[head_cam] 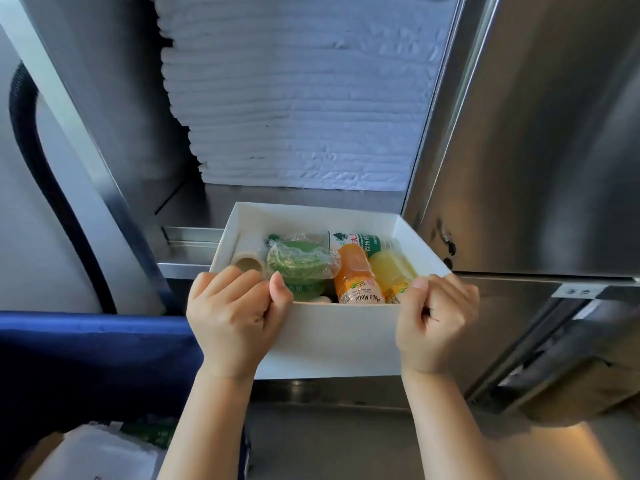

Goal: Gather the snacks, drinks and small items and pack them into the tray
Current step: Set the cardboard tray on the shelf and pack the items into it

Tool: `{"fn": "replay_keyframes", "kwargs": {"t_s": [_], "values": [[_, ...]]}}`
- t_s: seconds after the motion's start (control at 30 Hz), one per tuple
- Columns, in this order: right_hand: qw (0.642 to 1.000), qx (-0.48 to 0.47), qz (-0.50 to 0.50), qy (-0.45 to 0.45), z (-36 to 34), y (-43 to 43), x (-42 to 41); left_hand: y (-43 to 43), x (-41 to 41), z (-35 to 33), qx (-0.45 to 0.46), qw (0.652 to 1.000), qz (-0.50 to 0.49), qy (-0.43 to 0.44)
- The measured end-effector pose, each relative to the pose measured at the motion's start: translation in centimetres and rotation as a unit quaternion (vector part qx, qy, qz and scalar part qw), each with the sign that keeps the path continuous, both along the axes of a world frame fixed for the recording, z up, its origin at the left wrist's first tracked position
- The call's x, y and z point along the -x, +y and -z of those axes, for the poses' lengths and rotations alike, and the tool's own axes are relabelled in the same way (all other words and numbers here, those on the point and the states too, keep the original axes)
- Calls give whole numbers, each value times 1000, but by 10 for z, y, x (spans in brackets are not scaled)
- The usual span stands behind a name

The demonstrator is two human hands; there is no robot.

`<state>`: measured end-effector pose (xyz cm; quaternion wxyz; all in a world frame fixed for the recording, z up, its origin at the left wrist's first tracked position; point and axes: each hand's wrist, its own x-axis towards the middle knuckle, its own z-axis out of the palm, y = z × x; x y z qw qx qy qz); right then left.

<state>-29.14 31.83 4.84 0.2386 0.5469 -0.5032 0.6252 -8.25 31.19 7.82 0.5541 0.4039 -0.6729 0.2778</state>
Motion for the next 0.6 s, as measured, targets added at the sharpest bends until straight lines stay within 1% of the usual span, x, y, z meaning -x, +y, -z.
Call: {"fn": "replay_keyframes", "kwargs": {"t_s": [0.13,0.3,0.6], "values": [[1000,10,-2,9,-13,42,44,42,43,-11,9,1000,4,3],[999,33,14,10,-23,97,116,86,116,-18,23,999,33,4],[991,36,124,27,-25,195,257,141,264,-13,24,991,126,25]]}}
